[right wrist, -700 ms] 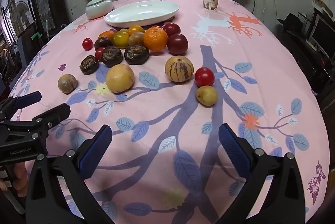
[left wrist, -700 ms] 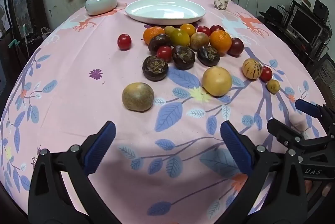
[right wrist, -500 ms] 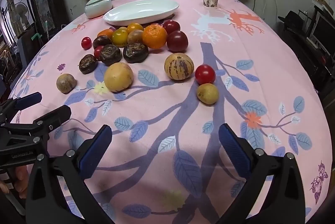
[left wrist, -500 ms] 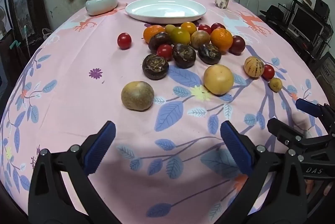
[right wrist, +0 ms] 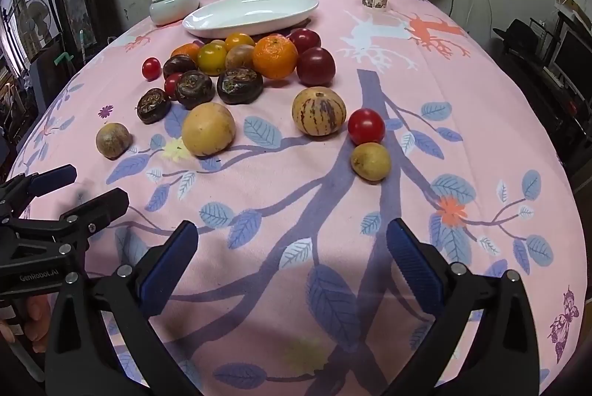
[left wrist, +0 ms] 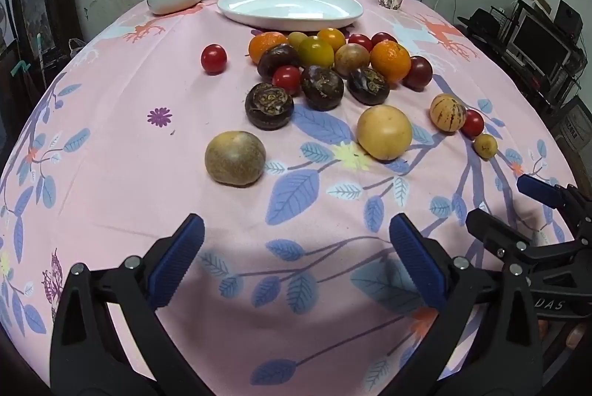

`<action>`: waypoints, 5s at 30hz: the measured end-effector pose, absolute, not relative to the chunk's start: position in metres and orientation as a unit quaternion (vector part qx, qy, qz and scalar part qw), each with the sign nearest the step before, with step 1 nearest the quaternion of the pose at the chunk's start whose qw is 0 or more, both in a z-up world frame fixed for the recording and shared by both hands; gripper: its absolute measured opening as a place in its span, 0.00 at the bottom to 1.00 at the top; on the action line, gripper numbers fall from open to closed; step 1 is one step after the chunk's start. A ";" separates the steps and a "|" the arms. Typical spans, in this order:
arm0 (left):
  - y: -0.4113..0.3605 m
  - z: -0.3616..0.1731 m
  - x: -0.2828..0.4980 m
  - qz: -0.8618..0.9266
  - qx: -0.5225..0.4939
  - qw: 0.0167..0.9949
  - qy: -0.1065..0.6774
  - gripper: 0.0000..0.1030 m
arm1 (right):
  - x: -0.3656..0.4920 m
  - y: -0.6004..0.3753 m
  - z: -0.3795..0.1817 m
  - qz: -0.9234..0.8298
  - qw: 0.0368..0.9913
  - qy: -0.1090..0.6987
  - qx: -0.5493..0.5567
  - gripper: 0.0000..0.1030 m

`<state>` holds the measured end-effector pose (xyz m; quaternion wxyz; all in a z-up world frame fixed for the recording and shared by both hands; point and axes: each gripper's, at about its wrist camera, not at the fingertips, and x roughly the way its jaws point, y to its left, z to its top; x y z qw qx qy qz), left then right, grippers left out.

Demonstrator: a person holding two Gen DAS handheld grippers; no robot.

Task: Organize fruits

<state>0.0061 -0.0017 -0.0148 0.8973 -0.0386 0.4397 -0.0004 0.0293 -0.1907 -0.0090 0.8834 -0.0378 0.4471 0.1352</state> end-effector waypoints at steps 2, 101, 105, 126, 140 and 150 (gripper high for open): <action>-0.001 -0.014 0.005 0.007 -0.037 0.900 0.434 0.98 | 0.029 -0.191 -0.009 0.134 0.884 0.446 -0.038 0.99; 0.027 -0.008 0.043 -0.037 -0.035 0.875 0.481 0.98 | 0.044 -0.207 0.018 0.151 0.886 0.431 -0.077 0.99; 0.033 -0.018 0.050 -0.035 -0.041 0.873 0.484 0.96 | 0.052 -0.215 0.018 0.156 0.885 0.434 -0.065 0.99; 0.042 -0.026 0.060 -0.018 -0.020 0.884 0.467 0.40 | 0.085 -0.231 -0.004 0.153 0.872 0.460 -0.068 0.91; 0.042 -0.027 0.058 -0.020 -0.024 0.887 0.461 0.40 | 0.097 -0.230 -0.016 0.164 0.860 0.482 -0.039 0.37; 0.042 -0.027 0.057 -0.017 -0.027 0.887 0.461 0.40 | 0.097 -0.226 -0.018 0.164 0.864 0.470 -0.077 0.27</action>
